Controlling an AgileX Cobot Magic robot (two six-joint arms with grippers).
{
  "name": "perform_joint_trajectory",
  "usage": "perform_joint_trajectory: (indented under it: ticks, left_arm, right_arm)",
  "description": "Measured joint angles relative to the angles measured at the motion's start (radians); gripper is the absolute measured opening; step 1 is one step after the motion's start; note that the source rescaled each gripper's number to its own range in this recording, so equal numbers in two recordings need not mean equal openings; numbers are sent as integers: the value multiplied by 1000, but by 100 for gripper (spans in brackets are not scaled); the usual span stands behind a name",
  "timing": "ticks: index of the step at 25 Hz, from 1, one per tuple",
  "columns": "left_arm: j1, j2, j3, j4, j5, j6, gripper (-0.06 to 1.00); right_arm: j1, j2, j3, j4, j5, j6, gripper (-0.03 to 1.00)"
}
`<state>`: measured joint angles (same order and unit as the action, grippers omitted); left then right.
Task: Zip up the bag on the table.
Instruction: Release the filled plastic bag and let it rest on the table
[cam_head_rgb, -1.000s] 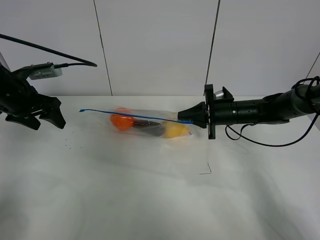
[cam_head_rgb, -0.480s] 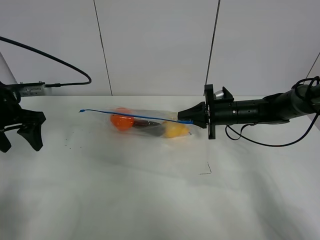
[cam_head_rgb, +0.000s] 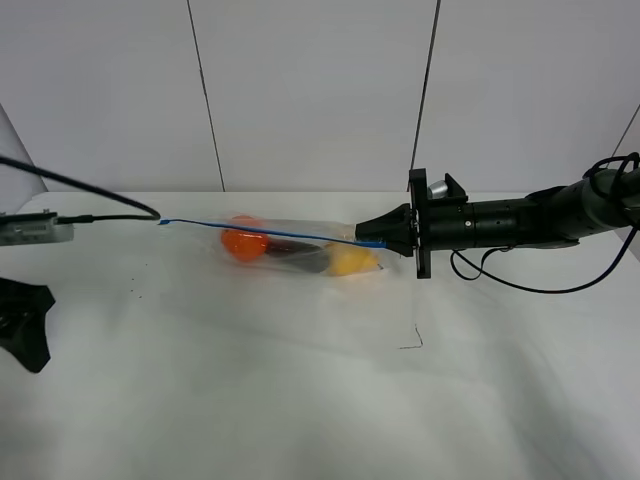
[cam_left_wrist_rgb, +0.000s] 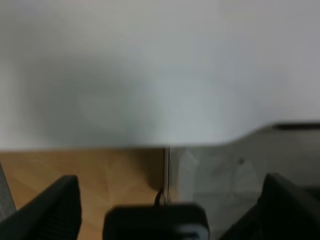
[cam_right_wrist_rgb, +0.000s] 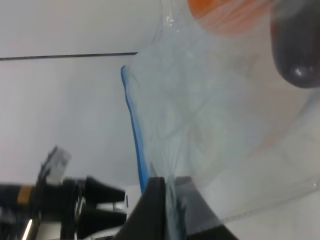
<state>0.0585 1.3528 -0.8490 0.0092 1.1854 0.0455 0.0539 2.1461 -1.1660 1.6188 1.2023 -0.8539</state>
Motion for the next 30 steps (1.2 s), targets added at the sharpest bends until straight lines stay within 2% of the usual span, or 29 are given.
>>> perform_joint_trajectory:
  ticks: [4, 11, 19, 30]
  left_arm:
    - [0, -187, 150, 0, -6, -1, 97]
    - [0, -503, 340, 0, -121, -1, 97]
    - [0, -747, 353, 1, -126, -1, 97]
    - [0, -947, 354, 4, -127, -1, 97]
  right_arm:
    - [0, 0, 0, 0, 0, 0, 0]
    - [0, 0, 0, 0, 0, 0, 0]
    - [0, 0, 0, 0, 0, 0, 0]
    - [0, 0, 0, 0, 0, 0, 0]
